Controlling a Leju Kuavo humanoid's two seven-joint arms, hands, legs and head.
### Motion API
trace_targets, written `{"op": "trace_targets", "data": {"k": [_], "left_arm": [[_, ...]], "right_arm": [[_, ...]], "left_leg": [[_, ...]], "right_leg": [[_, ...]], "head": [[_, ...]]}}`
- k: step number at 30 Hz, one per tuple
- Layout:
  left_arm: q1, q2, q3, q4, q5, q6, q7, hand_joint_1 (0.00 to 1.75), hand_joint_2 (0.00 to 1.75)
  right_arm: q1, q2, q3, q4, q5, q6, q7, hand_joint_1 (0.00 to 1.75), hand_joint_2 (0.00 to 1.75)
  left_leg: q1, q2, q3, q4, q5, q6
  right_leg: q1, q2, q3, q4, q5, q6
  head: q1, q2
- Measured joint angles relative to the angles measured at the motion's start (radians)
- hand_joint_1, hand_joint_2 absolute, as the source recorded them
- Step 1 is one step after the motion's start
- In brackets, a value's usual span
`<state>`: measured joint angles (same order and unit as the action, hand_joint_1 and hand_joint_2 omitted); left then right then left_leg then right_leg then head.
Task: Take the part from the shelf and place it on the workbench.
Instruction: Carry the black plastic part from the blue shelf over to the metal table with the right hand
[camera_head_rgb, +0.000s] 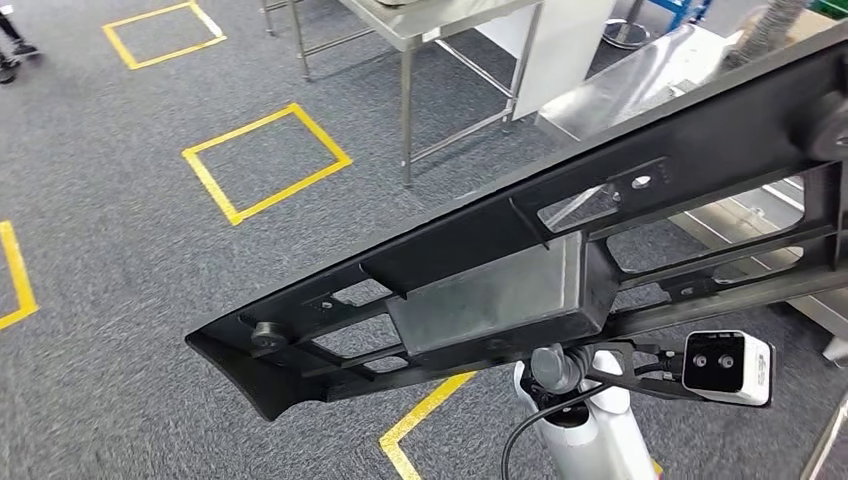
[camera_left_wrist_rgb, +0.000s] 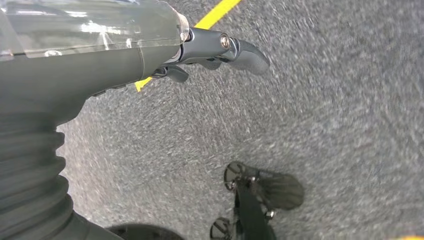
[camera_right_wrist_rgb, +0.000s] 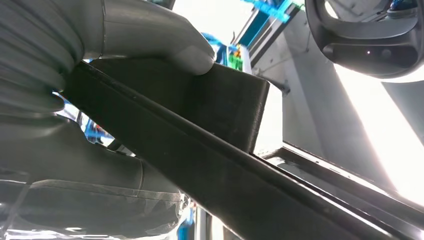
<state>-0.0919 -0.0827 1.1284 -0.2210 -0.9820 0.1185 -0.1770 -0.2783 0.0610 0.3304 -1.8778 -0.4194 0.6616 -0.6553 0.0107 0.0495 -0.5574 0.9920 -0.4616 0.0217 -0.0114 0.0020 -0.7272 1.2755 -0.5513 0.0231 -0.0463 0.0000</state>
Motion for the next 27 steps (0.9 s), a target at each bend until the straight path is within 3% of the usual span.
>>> {"op": "trace_targets", "data": {"k": [2,4,5,7,8,10,12,13,14,15,16,17,19,21,24,27], "left_arm": [[-0.001,-0.001,0.000,0.000,-0.002,0.000,0.000,0.00,1.75],[-0.002,-0.001,0.000,0.000,-0.003,-0.002,-0.001,0.00,1.75],[-0.002,-0.001,0.000,0.000,-0.003,-0.003,-0.002,0.00,1.75],[-0.004,0.000,0.000,0.000,-0.004,-0.006,-0.005,0.00,1.75],[-0.005,0.000,0.000,0.000,-0.004,-0.007,-0.006,0.00,1.75],[-0.007,0.001,0.000,0.000,-0.006,-0.008,-0.009,0.00,1.75],[-0.005,0.001,0.000,0.000,-0.007,-0.008,-0.010,0.00,1.75],[-0.002,0.001,0.000,0.000,-0.007,-0.008,-0.010,0.00,1.75],[0.000,0.002,0.000,0.000,-0.007,-0.008,-0.010,0.00,1.75],[0.002,0.003,0.000,0.000,-0.007,-0.008,-0.010,0.00,1.75],[0.002,0.004,0.000,0.000,-0.007,-0.008,-0.010,0.00,1.75],[0.001,0.005,0.000,0.000,-0.007,-0.008,-0.010,0.00,1.75],[-0.001,0.006,0.000,0.000,-0.007,-0.008,-0.012,0.00,1.75],[-0.002,0.007,0.000,0.000,-0.008,-0.008,-0.013,0.00,1.75],[-0.003,0.007,0.000,0.000,-0.007,-0.008,-0.015,0.00,1.75],[-0.004,0.007,0.000,0.000,-0.006,-0.008,-0.015,0.00,1.75]], "right_arm": [[0.000,0.000,0.000,0.000,0.000,0.000,0.000,1.75,1.75],[-0.001,0.001,0.001,0.000,-0.001,0.000,0.000,1.75,1.75],[-0.001,0.002,0.002,0.000,-0.001,0.000,0.000,1.75,1.75],[0.000,0.003,0.004,0.000,-0.001,0.000,-0.001,1.75,1.75],[0.001,0.003,0.005,-0.001,0.000,0.000,-0.001,1.75,1.75],[0.000,0.004,0.007,-0.001,0.002,0.000,-0.003,1.75,1.75],[-0.001,0.006,0.010,-0.001,0.004,0.001,-0.004,1.75,1.75],[-0.001,0.006,0.011,-0.001,0.004,0.002,-0.005,1.75,1.75],[-0.001,0.006,0.011,0.000,0.004,0.002,-0.005,1.75,1.75],[-0.001,0.006,0.011,0.001,0.004,0.003,-0.005,1.75,1.75],[-0.001,0.006,0.011,0.002,0.002,0.003,-0.005,1.75,1.75],[-0.001,0.006,0.011,0.002,0.001,0.004,-0.005,1.75,1.75],[-0.004,0.006,0.012,0.006,-0.001,0.008,-0.003,1.75,1.75],[-0.009,0.006,0.015,0.013,-0.002,0.016,0.005,1.75,1.75],[-0.015,0.004,0.021,0.028,0.004,0.023,0.019,1.75,1.75],[-0.016,0.004,0.022,0.031,0.006,0.024,0.021,1.75,1.75]], "left_leg": [[-0.001,0.021,0.006,0.000,-0.004,-0.004],[-0.005,0.039,0.012,0.001,-0.010,-0.013],[-0.006,0.047,0.014,0.000,-0.012,-0.018],[-0.008,0.068,0.019,-0.002,-0.015,-0.029],[-0.006,0.064,0.021,0.003,-0.021,-0.034],[-0.003,0.020,0.000,0.059,-0.059,-0.043],[0.001,-0.031,-0.066,0.197,-0.126,-0.048],[0.001,-0.040,-0.102,0.266,-0.150,-0.049],[0.001,-0.043,-0.126,0.304,-0.154,-0.050],[0.001,-0.044,-0.130,0.300,-0.136,-0.049],[0.001,-0.048,-0.113,0.253,-0.099,-0.047],[0.002,-0.062,-0.082,0.177,-0.054,-0.044],[0.004,-0.099,-0.026,0.049,-0.003,-0.038],[0.002,-0.110,-0.011,0.016,0.000,-0.030],[0.001,-0.089,-0.010,0.012,0.005,-0.016],[0.004,-0.085,-0.009,0.009,0.007,-0.013]], "right_leg": [[0.004,-0.031,0.077,-0.143,0.064,-0.007],[0.014,-0.068,0.137,-0.256,0.097,-0.017],[0.018,-0.076,0.145,-0.274,0.097,-0.021],[0.019,-0.052,0.142,-0.276,0.099,-0.029],[0.016,-0.040,0.145,-0.281,0.102,-0.033],[0.008,-0.018,0.151,-0.290,0.109,-0.043],[0.007,0.006,0.152,-0.292,0.111,-0.048],[0.008,0.020,0.152,-0.291,0.111,-0.049],[0.009,0.035,0.151,-0.289,0.110,-0.049],[0.009,0.050,0.152,-0.287,0.109,-0.048],[0.009,0.065,0.152,-0.284,0.108,-0.047],[0.009,0.078,0.153,-0.280,0.106,-0.044],[0.009,0.101,0.150,-0.273,0.103,-0.036],[0.008,0.119,0.144,-0.271,0.104,-0.026],[0.006,0.139,0.138,-0.275,0.108,-0.011],[0.008,0.143,0.137,-0.275,0.108,-0.008]], "head": [[0.000,0.000],[0.000,0.000],[0.000,0.000],[0.000,0.000],[0.000,0.000],[0.000,0.000],[0.000,0.000],[0.000,0.000],[0.000,0.000],[0.000,0.000],[0.000,0.000],[0.000,0.000],[0.000,0.000],[0.000,0.000],[0.000,0.000],[0.000,0.000]]}}
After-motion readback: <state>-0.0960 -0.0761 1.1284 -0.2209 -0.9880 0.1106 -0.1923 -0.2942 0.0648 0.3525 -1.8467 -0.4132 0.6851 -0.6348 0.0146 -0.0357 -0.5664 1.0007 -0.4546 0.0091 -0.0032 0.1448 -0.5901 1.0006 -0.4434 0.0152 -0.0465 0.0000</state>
